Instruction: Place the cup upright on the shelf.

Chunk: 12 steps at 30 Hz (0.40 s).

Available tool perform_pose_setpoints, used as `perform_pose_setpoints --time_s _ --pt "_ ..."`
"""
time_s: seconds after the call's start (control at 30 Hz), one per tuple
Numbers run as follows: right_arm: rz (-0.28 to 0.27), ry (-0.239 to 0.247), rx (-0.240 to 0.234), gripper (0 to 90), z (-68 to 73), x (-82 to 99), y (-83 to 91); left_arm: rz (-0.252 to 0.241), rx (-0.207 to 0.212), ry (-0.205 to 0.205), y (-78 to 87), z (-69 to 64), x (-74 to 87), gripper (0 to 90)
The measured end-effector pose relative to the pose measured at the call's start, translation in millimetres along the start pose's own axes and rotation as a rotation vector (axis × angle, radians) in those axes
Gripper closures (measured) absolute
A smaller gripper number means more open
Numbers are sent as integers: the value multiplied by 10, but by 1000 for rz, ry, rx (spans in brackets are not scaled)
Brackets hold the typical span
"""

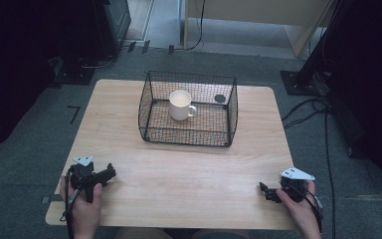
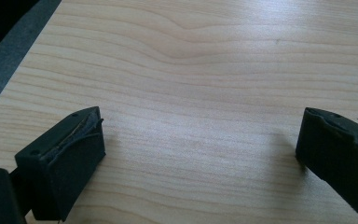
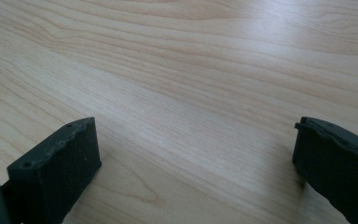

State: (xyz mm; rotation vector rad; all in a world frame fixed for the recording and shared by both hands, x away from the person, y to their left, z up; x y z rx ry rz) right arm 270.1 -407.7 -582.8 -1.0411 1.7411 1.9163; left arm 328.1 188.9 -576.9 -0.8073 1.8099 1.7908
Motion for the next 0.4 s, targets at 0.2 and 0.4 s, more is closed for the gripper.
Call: perform_pose_setpoints --time_s 0.2,0.4 --pt "3 -52 49 0 -14 -4 -5 0 0 0 0 0 0 12" --pt "2 -62 60 1 -20 -6 -7 0 0 0 0 0 0 12"
Point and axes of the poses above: each handheld gripper's, and its own axes: y roughly backward along the jaws, x roughly out of its underside, z roughly to its left, the point moved 8 cm from there along -y, roughly forward along the jaws, and after that the axes turned 4 degrees about x, right-handed, at the moved point
